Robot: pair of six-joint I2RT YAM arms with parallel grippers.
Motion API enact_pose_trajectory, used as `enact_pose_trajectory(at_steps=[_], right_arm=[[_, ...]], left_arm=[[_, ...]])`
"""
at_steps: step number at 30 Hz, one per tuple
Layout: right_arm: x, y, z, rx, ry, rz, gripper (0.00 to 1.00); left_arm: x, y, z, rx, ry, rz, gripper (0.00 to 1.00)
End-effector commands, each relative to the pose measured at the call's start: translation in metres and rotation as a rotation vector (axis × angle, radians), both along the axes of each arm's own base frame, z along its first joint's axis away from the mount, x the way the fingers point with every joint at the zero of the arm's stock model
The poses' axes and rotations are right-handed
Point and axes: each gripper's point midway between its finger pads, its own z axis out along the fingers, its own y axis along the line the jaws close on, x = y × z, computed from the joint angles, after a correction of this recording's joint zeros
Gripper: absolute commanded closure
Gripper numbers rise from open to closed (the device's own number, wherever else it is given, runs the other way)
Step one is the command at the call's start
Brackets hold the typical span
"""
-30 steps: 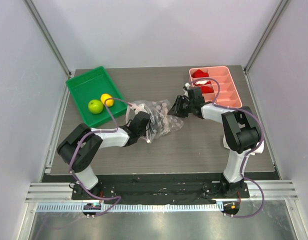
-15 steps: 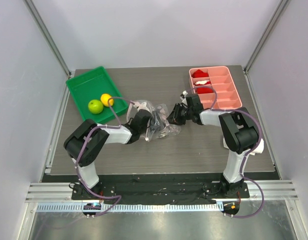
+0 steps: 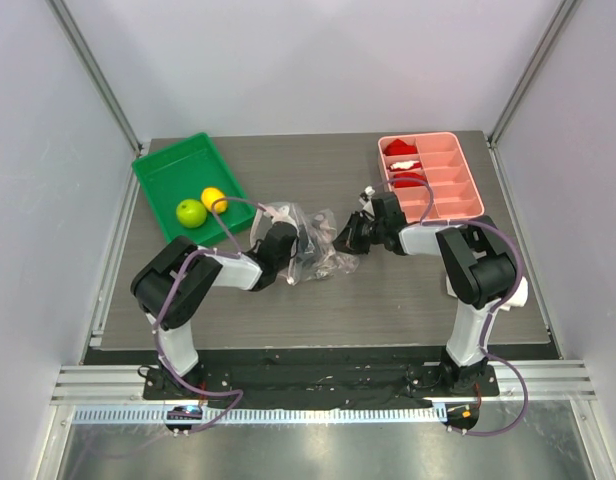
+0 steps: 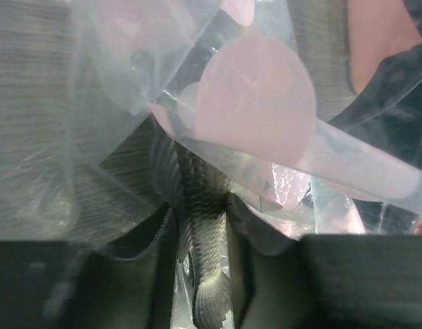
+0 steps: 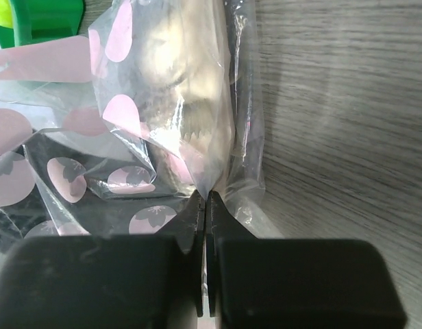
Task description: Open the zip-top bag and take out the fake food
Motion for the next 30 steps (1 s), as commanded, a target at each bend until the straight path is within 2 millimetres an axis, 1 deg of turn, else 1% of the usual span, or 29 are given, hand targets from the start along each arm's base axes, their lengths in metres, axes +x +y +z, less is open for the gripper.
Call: enact_pose_trajectory(at_steps=[1,2,4,5,6,7,8,9,10,11,12,13,14,15,16,17,18,19,21,22,23,24,25,26,27,28,29,30], right_arm=[[-0.007,0.001,0.02,-0.006,-0.059,0.034,0.98],[-0.005,-0.002,0.02,-0.018,-0.064,0.029,0.98],[0.002,-0.017,0.02,-0.052,-0.071,0.006,0.98],[0.004,-0.023,0.026,-0.062,-0.086,-0.004,0.98],[0.007,-0.03,0.027,-0.075,-0.095,-0.016,0.98],[0.011,-0.042,0.026,-0.102,-0.095,-0.046,0.98],[0.013,-0.048,0.03,-0.12,-0.117,-0.048,0.98],[0.014,-0.052,0.03,-0.135,-0.119,-0.059,0.98],[0.014,-0.056,0.03,-0.148,-0.123,-0.068,0.98],[0.011,-0.061,0.027,-0.178,-0.108,-0.082,0.98],[0.009,-0.063,0.029,-0.186,-0.113,-0.084,0.98],[0.009,-0.066,0.029,-0.199,-0.115,-0.089,0.98],[0.009,-0.07,0.029,-0.225,-0.118,-0.103,0.98],[0.006,-0.072,0.034,-0.227,-0.123,-0.105,0.98],[0.001,-0.073,0.035,-0.23,-0.12,-0.104,0.98],[-0.001,-0.074,0.038,-0.23,-0.123,-0.107,0.91],[-0.007,-0.075,0.047,-0.225,-0.138,-0.1,0.79],[-0.016,-0.079,0.042,-0.234,-0.125,-0.096,0.58],[-0.028,-0.082,0.043,-0.24,-0.118,-0.081,0.47],[-0.036,-0.082,0.046,-0.234,-0.123,-0.072,0.39],[-0.041,-0.081,0.05,-0.221,-0.13,-0.061,0.36],[-0.046,-0.08,0.052,-0.207,-0.134,-0.05,0.31],[-0.052,-0.081,0.054,-0.199,-0.143,-0.044,0.28],[-0.055,-0.079,0.054,-0.185,-0.141,-0.037,0.26],[-0.057,-0.074,0.057,-0.146,-0.152,-0.015,0.22],[-0.063,-0.072,0.048,-0.136,-0.118,-0.004,0.2],[-0.066,-0.07,0.044,-0.12,-0.104,0.008,0.18],[-0.067,-0.065,0.042,-0.09,-0.115,0.025,0.14]], left_arm=[[0.004,-0.009,0.03,-0.052,-0.077,-0.024,0.76],[0.004,-0.008,0.034,-0.047,-0.079,-0.022,0.83],[0.0,0.0,0.027,-0.001,-0.042,-0.011,0.89],[-0.002,0.002,0.026,0.013,-0.037,-0.016,0.95],[-0.003,0.004,0.029,0.016,-0.037,-0.012,0.97],[-0.004,0.007,0.029,0.023,-0.031,-0.008,1.0],[-0.007,0.009,0.027,0.036,-0.014,-0.01,1.0],[-0.008,0.011,0.031,0.034,-0.014,-0.007,1.0],[-0.01,0.011,0.032,0.033,-0.005,-0.015,1.0],[-0.014,0.013,0.03,0.043,0.018,-0.018,1.0],[-0.016,0.013,0.033,0.036,0.022,-0.02,1.0],[-0.017,0.013,0.042,0.02,0.011,-0.022,1.0],[-0.023,0.011,0.044,0.013,0.029,-0.044,1.0],[-0.025,0.012,0.047,0.008,0.034,-0.042,1.0],[-0.025,0.011,0.056,-0.005,0.029,-0.043,1.0],[-0.026,0.011,0.059,-0.008,0.035,-0.043,1.0],[-0.028,0.012,0.06,-0.012,0.049,-0.039,1.0],[-0.027,0.012,0.068,-0.024,0.043,-0.035,1.0],[-0.028,0.012,0.07,-0.026,0.055,-0.031,1.0],[-0.027,0.012,0.073,-0.034,0.059,-0.024,1.0],[-0.026,0.012,0.073,-0.037,0.068,-0.018,1.0],[-0.026,0.015,0.068,-0.026,0.091,-0.007,1.0],[-0.026,0.016,0.065,-0.032,0.115,0.007,1.0],[-0.026,0.012,0.061,-0.04,0.144,-0.002,1.0],[-0.026,0.01,0.06,-0.047,0.161,-0.007,1.0],[-0.025,0.006,0.06,-0.068,0.169,-0.011,1.0],[-0.025,0.004,0.057,-0.077,0.178,-0.016,1.0],[-0.028,0.001,0.05,-0.083,0.2,-0.026,1.0]])
